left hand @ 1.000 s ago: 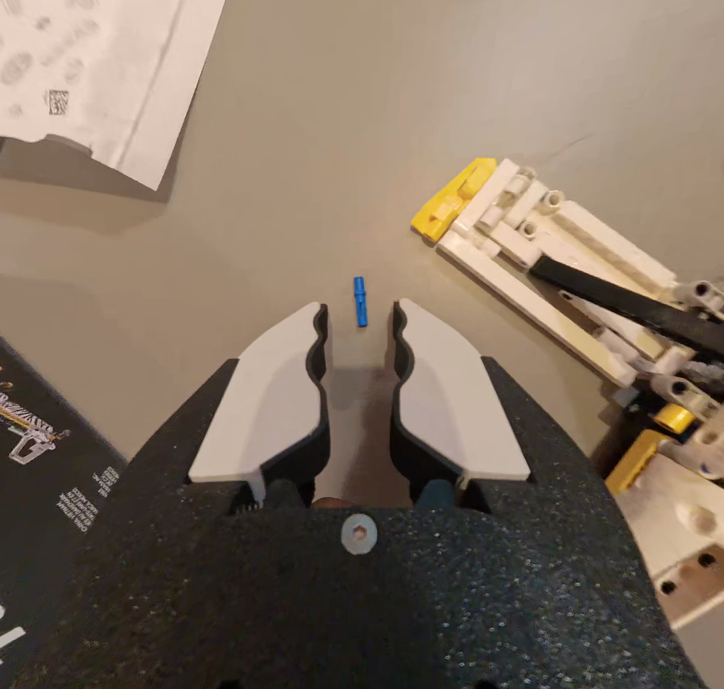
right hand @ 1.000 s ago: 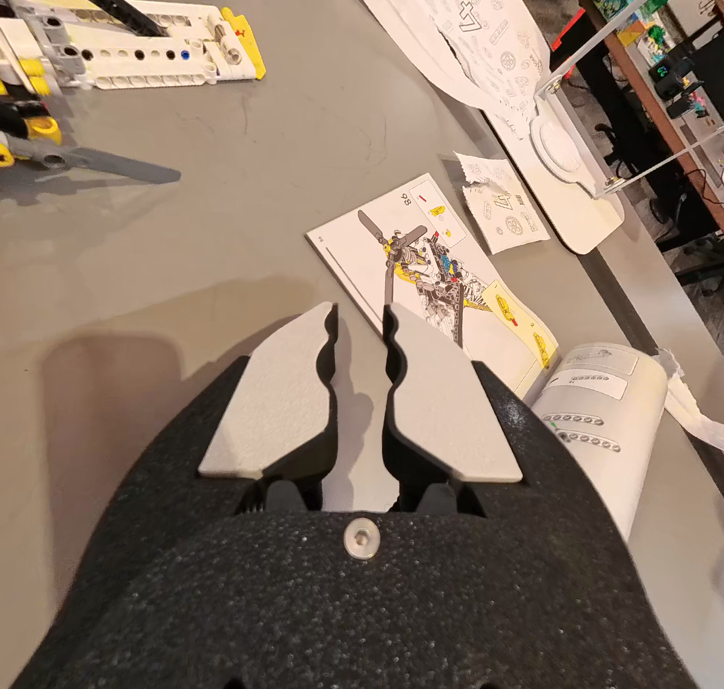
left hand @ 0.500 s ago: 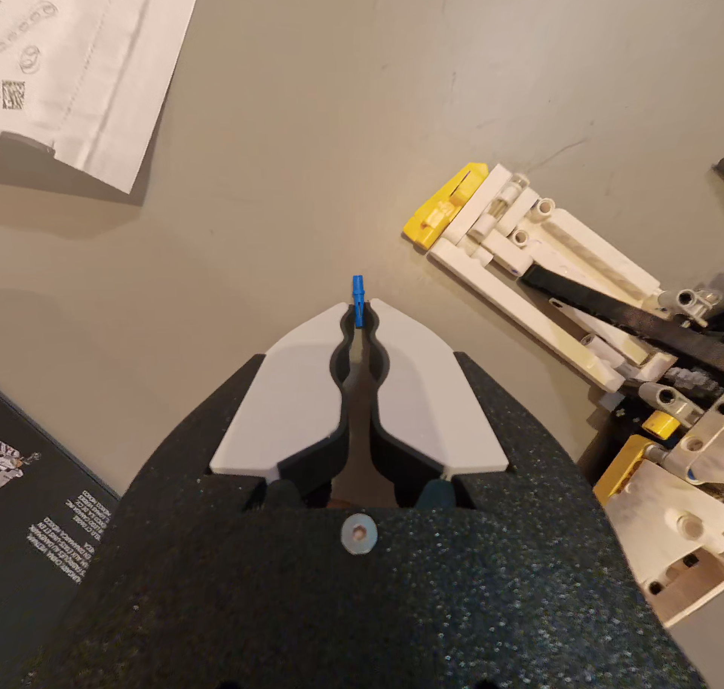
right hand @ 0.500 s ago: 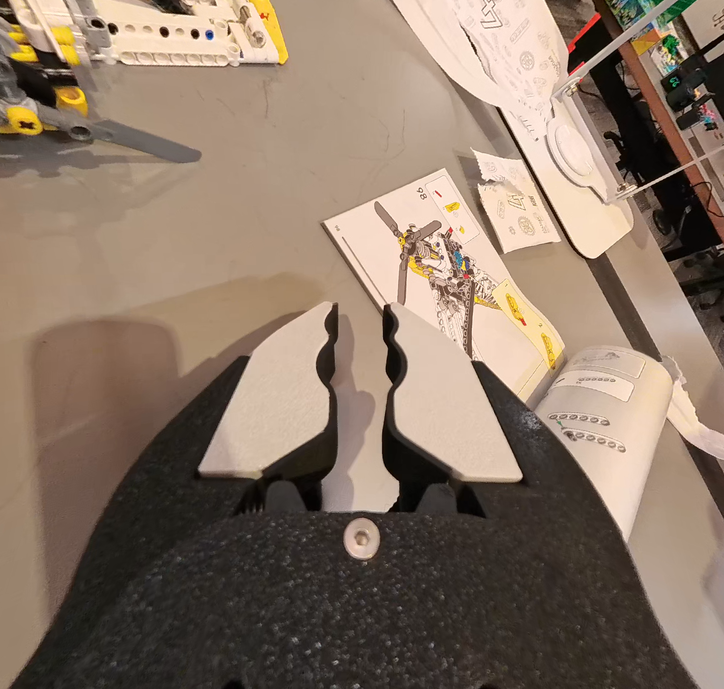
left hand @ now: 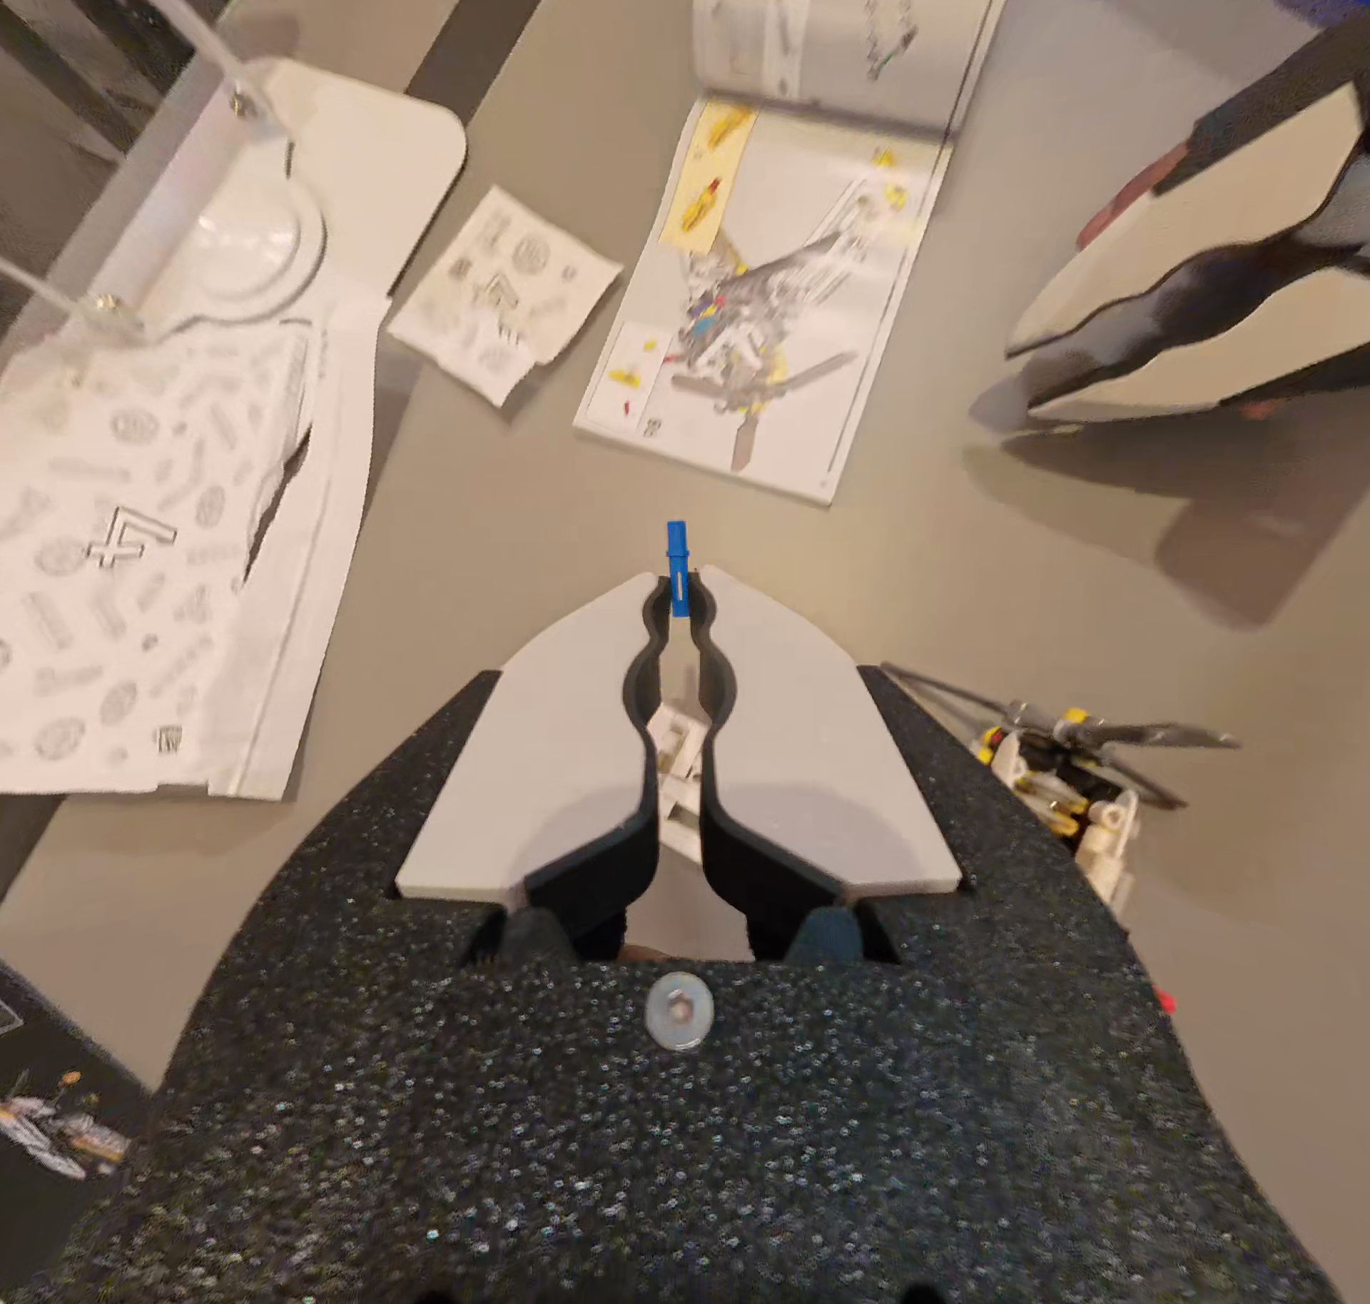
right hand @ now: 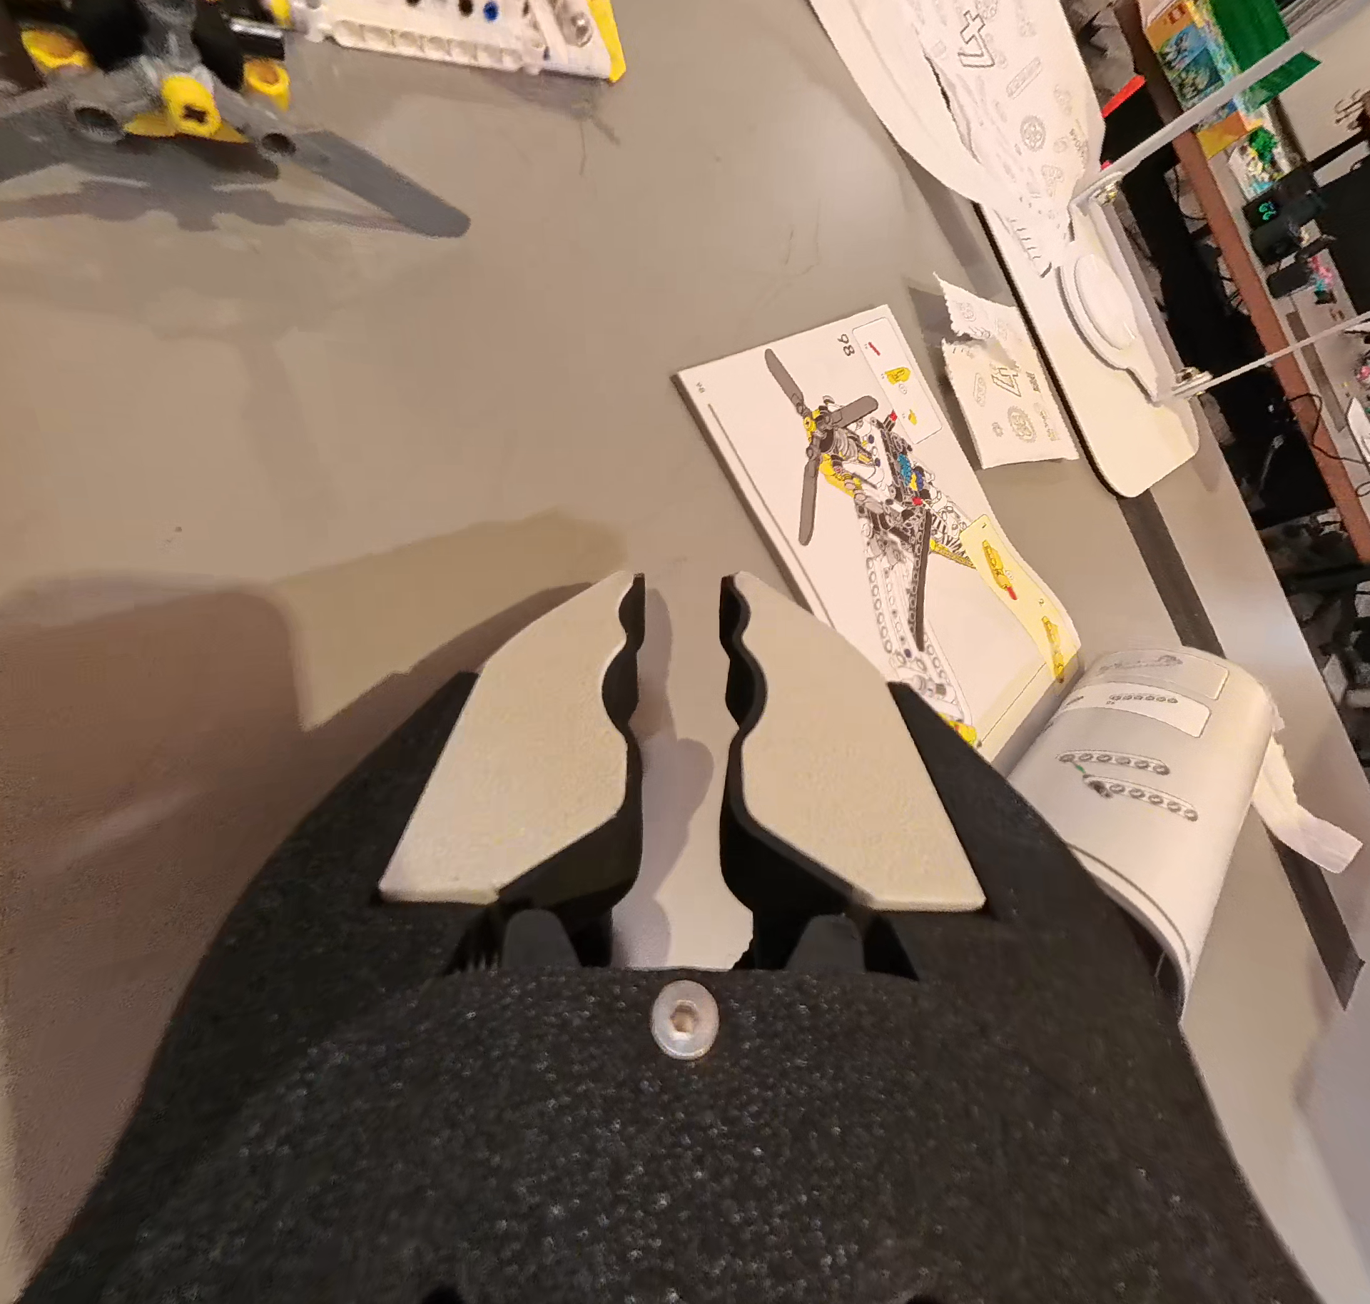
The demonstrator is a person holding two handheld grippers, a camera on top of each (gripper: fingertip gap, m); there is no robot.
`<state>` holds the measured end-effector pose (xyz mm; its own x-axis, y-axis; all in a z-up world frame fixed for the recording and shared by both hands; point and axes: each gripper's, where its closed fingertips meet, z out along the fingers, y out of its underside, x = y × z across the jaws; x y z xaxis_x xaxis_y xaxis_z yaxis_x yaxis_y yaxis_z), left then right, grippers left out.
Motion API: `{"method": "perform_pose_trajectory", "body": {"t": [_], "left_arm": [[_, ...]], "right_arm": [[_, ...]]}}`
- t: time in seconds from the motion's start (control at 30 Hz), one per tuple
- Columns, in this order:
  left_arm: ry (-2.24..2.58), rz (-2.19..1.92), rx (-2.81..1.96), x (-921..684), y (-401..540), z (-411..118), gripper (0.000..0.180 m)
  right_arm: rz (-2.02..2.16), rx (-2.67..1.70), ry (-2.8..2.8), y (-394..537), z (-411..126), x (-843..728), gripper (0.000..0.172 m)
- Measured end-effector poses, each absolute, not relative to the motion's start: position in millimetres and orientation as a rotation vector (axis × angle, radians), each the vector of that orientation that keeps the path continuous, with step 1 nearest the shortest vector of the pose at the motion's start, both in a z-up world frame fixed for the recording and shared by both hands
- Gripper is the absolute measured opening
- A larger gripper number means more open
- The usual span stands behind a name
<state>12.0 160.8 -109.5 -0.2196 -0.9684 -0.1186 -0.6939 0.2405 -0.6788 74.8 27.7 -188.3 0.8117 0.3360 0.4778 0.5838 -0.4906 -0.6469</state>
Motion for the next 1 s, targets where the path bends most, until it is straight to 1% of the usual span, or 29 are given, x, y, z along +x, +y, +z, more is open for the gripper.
{"method": "perform_pose_trajectory", "body": {"t": [0.17,0.3,0.4,0.5,0.63,0.67,0.7,0.8,0.87,1.0], "left_arm": [[2.007,-0.722,-1.469,35.8,131.9,-98.1,0.006],[2.094,-0.794,-1.333,76.7,80.4,-79.2,0.006],[2.188,-0.889,-1.191,116.8,20.6,-61.8,0.006],[2.306,-1.022,-1.017,156.4,-59.6,-47.3,0.006],[2.441,-1.163,-0.797,194.2,-166.1,-40.5,0.007],[2.463,-1.173,-0.768,201.8,-185.0,-42.3,0.008],[2.478,-1.164,-0.753,209.6,-198.9,-45.5,0.016],[2.493,-1.056,-0.739,227.2,-210.5,-59.6,0.045],[2.511,-1.022,-0.747,225.6,-203.4,-62.2,0.052],[2.461,-1.019,-0.791,208.3,-166.2,-39.2,0.054]], "right_arm": [[-0.377,-2.127,-0.729,17.8,-192.5,70.2,0.017],[-0.377,-2.110,-0.793,16.6,-195.6,56.6,0.017],[-0.386,-2.095,-0.851,16.1,-199.0,45.4,0.017],[-0.388,-2.078,-0.904,15.7,-202.0,37.3,0.014],[-0.356,-2.061,-0.903,15.8,-202.2,34.0,0.010],[-0.347,-2.062,-0.895,15.8,-201.8,34.7,0.011],[-0.342,-2.057,-0.887,16.1,-201.2,35.7,0.011],[-0.341,-2.030,-0.882,13.8,-199.0,41.9,0.010],[-0.365,-2.060,-0.865,11.6,-201.0,51.2,0.011],[-0.324,-2.086,-0.817,10.3,-200.1,56.4,0.013]]}}
